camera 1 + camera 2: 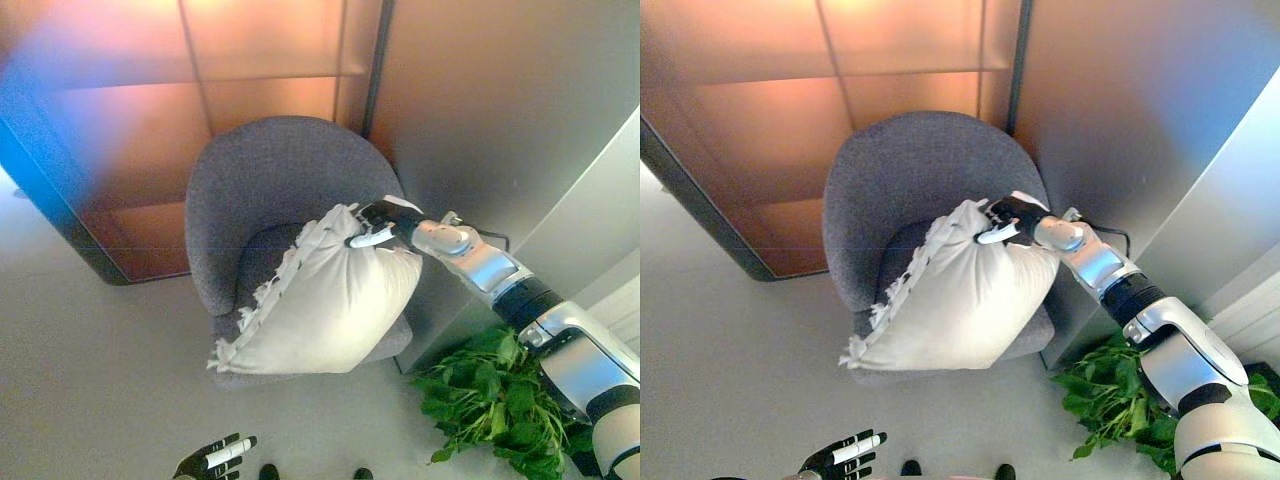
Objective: Pick up the pillow and put it on the sofa.
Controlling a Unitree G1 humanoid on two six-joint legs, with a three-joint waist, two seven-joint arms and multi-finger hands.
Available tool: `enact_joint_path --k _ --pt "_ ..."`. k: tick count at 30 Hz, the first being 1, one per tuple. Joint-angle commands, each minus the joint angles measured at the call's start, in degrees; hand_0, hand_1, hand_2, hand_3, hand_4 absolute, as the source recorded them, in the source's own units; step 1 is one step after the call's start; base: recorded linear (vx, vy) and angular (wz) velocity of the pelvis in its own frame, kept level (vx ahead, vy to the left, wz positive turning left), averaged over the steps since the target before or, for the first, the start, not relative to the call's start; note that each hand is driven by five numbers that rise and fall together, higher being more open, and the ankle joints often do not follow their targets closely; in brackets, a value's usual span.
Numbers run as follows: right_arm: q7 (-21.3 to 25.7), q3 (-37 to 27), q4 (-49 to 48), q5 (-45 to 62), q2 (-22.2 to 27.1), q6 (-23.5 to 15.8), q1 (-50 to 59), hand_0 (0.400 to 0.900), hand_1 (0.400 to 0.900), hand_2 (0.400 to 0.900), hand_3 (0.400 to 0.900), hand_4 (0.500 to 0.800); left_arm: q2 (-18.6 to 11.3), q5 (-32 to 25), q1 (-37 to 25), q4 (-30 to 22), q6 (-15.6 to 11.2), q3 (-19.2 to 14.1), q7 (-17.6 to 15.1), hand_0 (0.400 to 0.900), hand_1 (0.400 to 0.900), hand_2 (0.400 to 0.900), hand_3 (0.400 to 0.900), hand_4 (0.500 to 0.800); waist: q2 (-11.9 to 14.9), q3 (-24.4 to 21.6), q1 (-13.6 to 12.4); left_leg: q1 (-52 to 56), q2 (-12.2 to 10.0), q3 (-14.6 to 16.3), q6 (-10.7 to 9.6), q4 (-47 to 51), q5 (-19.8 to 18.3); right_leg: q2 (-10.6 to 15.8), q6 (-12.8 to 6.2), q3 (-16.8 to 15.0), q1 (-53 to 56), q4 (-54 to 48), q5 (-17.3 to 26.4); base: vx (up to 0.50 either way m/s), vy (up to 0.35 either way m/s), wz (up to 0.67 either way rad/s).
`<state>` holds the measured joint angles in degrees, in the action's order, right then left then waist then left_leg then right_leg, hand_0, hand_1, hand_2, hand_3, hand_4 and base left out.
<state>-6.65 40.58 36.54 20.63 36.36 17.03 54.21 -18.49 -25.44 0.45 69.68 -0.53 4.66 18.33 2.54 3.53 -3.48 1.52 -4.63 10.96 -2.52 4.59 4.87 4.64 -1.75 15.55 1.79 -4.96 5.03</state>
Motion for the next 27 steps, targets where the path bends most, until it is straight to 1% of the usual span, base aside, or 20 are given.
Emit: enact_joint_path --k 1,3,4,8,10,18,27 --pt "7.18 -6.34 10.67 1.97 0.69 -7.61 19.53 0.9 0.9 0.9 0.9 0.8 -2.54 -1.66 -1.81 2.77 -3.96 4.28 1.15 0.9 0.9 0.9 0.9 0.8 1.82 -4.39 -2.24 0.4 -2.89 0.59 -3.19 -0.81 -4.43 6.13 -7.05 1.41 0.51 1.91 -2.98 0.02 -0.026 0.16" --pt "6.6 -5.78 16.36 0.66 0.95 -7.97 21.41 0.9 0.9 0.9 0.9 0.8 -2.25 -1.09 -1.91 3.29 -4.51 4.43 1.16 0.9 0.9 0.9 0.9 0.8 1.74 -4.62 -2.78 0.44 -3.02 0.37 -3.2 -0.73 -4.28 6.01 -6.87 1.68 0.87 1.83 -3.11 0.03 -0.013 0.1" --pt "5.0 -5.16 19.43 0.87 1.28 -7.78 22.67 0.9 0.9 0.9 0.9 0.8 -2.21 -0.76 -1.68 3.36 -4.9 4.64 1.26 0.9 0.9 0.9 0.9 0.8 1.78 -4.85 -3.05 0.47 -3.13 0.33 -3.2 -0.78 -4.25 5.92 -6.71 1.81 1.03 1.9 -3.32 0.03 -0.006 0.03" --pt "3.4 -3.7 25.68 -1.11 0.58 -8.27 25.22 0.9 0.9 0.9 0.9 0.8 -2.04 -0.73 -2.05 3.25 -5.06 5.71 1.62 0.9 0.9 0.9 0.9 0.8 1.57 -5.27 -3.56 0.57 -3.36 0.25 -3.27 -1.08 -4.12 5.81 -6.39 1.75 1.13 2.34 -3.64 0.01 0.002 -0.01" --pt "3.83 -2.57 27.07 -0.43 0.24 -8.7 26.34 0.9 0.9 0.9 0.9 0.8 -1.99 -0.71 -2.4 3.4 -4.93 6.31 1.64 0.9 0.9 0.9 0.9 0.8 1.6 -5.5 -3.68 0.61 -3.39 0.21 -3.28 -1.14 -4.07 5.76 -6.33 1.7 1.24 2.3 -3.62 0.02 0.004 -0.04" --pt "2.79 -0.29 27.7 -0.96 0.64 -10.21 28.52 0.9 0.9 0.9 0.9 0.8 -2.38 -1.24 -2.58 3.35 -4.87 7.04 2.08 0.9 0.9 0.9 0.9 0.8 1.76 -5.84 -3.72 0.71 -3.45 0.05 -3.45 -1.31 -4.06 5.64 -6.28 1.26 1.43 2.34 -3.76 0.01 0.006 -0.05" --pt "1.28 1.04 25.68 -0.27 1.01 -10.14 29.17 0.9 0.9 0.9 0.9 0.8 -2.58 -2.12 -2.7 2.83 -4.84 7.54 2.37 0.9 0.9 0.9 0.9 0.8 1.97 -5.91 -3.4 0.91 -3.5 0.29 -3.64 -1.21 -4.02 5.88 -6.42 1.43 1.53 2.11 -3.48 0.0 0.0 0.0"
